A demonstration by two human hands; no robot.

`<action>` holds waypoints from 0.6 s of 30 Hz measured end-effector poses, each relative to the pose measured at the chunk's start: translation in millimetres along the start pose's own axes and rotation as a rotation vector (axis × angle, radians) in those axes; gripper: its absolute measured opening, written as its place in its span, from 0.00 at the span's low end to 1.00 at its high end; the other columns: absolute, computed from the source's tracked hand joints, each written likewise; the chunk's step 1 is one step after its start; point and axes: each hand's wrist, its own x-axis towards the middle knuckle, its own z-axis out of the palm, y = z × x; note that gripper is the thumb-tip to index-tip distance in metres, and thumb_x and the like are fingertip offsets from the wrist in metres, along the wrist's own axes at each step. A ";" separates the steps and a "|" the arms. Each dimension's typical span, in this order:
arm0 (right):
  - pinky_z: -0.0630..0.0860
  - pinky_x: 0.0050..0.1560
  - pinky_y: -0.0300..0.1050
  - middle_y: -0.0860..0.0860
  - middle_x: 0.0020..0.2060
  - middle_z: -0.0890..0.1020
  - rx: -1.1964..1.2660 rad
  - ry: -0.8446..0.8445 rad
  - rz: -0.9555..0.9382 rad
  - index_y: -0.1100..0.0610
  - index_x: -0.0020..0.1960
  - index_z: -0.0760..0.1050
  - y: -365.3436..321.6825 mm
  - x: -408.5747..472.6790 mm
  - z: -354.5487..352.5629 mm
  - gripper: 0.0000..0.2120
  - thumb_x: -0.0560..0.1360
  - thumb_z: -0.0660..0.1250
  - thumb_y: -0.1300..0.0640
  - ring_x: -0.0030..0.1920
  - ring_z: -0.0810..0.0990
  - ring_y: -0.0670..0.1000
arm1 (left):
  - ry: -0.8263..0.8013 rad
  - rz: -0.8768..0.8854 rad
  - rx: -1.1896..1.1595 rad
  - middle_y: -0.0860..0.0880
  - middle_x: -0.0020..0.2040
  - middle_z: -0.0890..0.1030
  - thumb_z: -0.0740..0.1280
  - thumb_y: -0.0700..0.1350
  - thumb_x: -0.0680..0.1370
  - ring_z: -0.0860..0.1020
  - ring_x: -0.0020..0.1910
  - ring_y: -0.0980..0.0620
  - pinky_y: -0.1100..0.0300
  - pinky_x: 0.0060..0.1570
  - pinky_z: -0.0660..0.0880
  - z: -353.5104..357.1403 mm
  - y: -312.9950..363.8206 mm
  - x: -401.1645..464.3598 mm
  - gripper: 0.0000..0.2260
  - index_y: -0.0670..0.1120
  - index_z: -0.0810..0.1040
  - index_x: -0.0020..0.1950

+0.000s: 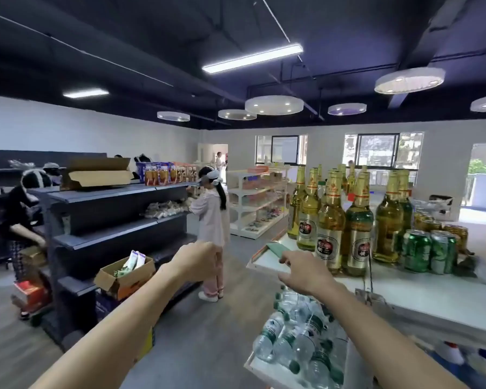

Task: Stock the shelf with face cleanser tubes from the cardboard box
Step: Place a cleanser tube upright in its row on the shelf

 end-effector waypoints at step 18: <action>0.75 0.48 0.47 0.54 0.54 0.80 -0.275 0.039 0.163 0.57 0.60 0.75 18.0 102.4 37.8 0.11 0.77 0.63 0.59 0.55 0.80 0.56 | -0.061 0.136 -0.053 0.50 0.53 0.82 0.66 0.51 0.75 0.79 0.48 0.47 0.58 0.43 0.73 51.7 -3.1 109.0 0.09 0.52 0.78 0.54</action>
